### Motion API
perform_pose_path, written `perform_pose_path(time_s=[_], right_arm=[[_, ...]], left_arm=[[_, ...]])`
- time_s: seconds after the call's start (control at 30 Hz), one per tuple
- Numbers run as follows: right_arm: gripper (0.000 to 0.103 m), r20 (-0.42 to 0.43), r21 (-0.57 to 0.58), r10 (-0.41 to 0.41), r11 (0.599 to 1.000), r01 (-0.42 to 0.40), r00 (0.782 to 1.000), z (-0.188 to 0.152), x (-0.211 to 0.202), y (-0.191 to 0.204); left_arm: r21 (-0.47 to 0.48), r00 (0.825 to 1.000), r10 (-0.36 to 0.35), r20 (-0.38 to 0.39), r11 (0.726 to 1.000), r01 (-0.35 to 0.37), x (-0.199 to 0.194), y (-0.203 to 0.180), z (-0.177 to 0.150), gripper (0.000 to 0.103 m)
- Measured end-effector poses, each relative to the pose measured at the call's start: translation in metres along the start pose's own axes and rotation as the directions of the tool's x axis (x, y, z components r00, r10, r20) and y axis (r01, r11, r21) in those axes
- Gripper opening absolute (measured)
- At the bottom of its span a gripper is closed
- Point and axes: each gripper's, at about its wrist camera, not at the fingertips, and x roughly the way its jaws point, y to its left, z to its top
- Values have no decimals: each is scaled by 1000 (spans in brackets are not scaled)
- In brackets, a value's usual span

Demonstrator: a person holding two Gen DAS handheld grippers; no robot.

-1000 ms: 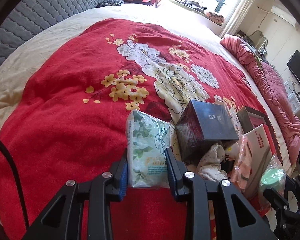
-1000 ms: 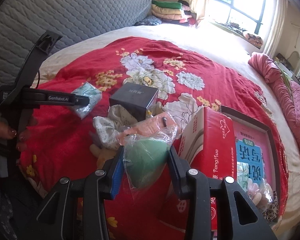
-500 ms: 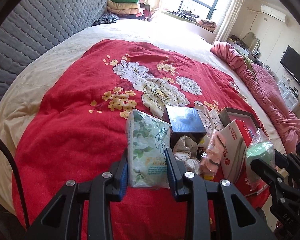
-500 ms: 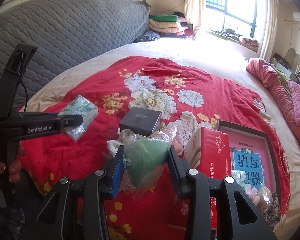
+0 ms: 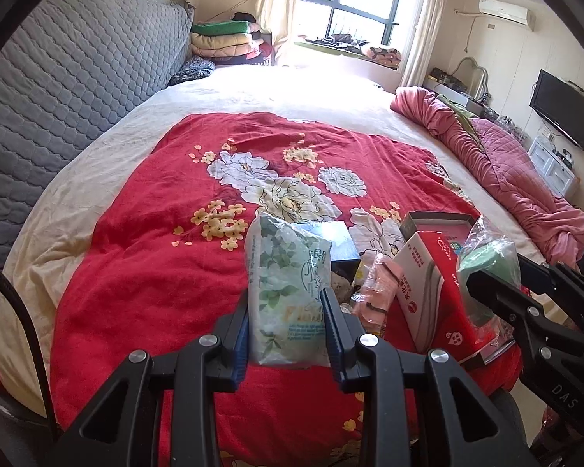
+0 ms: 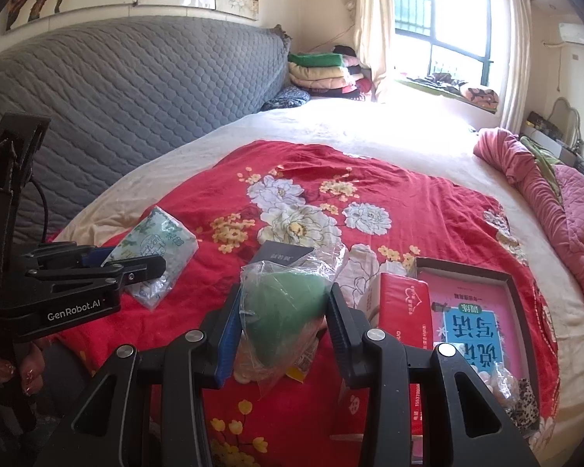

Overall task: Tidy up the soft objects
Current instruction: 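Carry the floral tissue pack and green ball with both tools over the tray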

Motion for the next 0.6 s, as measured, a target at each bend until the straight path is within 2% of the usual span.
perform_pose_path(time_s=[0.6], right_arm=[[42,104,48,-31,999,26,994,11,-56,-21]], left_arm=[[57,998,6,62,998,-10,-42,-40,10,33]])
